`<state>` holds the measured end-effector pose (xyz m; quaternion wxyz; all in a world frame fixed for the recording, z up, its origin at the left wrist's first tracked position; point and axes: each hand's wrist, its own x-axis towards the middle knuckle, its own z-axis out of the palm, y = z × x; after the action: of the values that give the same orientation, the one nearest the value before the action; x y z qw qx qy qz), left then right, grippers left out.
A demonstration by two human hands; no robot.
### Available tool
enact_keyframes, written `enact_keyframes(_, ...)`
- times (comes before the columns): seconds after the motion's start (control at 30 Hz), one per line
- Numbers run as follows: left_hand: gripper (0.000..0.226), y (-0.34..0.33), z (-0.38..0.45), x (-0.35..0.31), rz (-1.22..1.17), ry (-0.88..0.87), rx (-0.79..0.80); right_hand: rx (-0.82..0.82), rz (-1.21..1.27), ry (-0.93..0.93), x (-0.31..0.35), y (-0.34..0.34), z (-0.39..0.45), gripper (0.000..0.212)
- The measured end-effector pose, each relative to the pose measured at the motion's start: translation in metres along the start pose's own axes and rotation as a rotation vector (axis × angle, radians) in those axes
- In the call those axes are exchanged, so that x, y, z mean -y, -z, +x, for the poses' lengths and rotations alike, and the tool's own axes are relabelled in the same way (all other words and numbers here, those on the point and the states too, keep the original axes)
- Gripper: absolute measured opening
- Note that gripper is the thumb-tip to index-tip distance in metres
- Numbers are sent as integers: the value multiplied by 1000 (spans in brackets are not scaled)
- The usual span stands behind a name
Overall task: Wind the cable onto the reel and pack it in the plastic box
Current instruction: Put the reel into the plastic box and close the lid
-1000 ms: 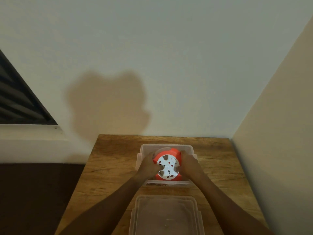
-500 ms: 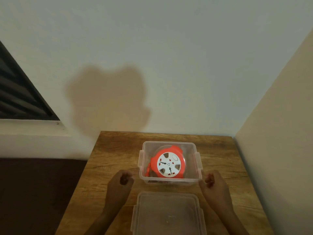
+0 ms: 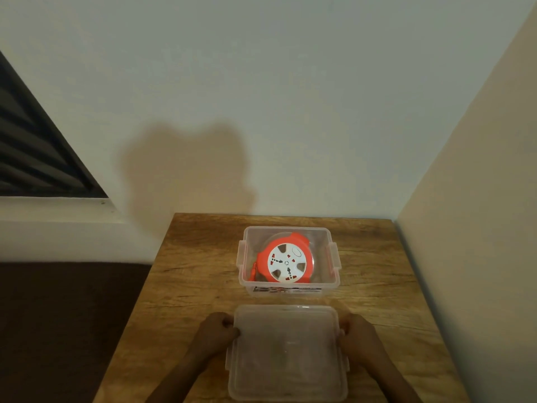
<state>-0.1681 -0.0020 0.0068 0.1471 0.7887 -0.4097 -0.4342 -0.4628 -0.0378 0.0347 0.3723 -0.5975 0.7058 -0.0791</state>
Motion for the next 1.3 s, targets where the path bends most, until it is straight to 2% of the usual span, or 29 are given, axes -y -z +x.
enact_keyframes(0.07, 9, 8, -13, -7, -46, -33, -40, -2, 50, 41, 2, 12, -6, 25)
enact_keyframes(0.13, 13, 20, -24, -15, -121, -78, -92, -20, 109, 63, 7, 28, -11, 16)
enact_keyframes(0.27, 24, 56, -47, -46, -259, -262, -184, -84, 343, 143, 23, 63, -20, 10)
enact_keyframes(0.37, 36, 77, -50, -77, -399, -385, -268, -223, 533, 185, 43, 83, -15, 10)
enact_keyframes(0.43, 32, 83, -44, -94, -528, -447, -322, -295, 652, 227, 55, 93, -4, 13)
enact_keyframes(0.53, 31, 92, -29, -115, -707, -487, -284, -226, 983, 274, 67, 104, 20, 24)
enact_keyframes(0.6, 33, 98, -17, -124, -901, -452, -217, -138, 1308, 202, 74, 111, 34, 23)
enact_keyframes(0.67, 35, 102, -8, -131, -1089, -366, -161, -151, 1459, 114, 80, 111, 46, 21)
enact_keyframes(0.73, 30, 101, 0, -136, -1170, -276, -145, -193, 1444, 70, 86, 106, 53, 14)
enact_keyframes(0.8, 20, 99, 10, -138, -1139, -223, -151, -238, 1327, 50, 91, 99, 60, 12)
enact_keyframes(0.93, 9, 97, 27, -137, -868, -224, -161, -283, 1279, 20, 97, 94, 73, 20)
enact_keyframes(1.03, 29, 90, 37, -135, -790, -242, -184, -270, 1196, 29, 94, 91, 78, 27)
enact_keyframes(1.13, 39, 79, 44, -132, -689, -217, -180, -278, 1058, 50, 85, 84, 82, 18)
enact_keyframes(1.3, 56, 60, 56, -116, -564, -140, -169, -302, 895, 61, 67, 68, 91, 24)
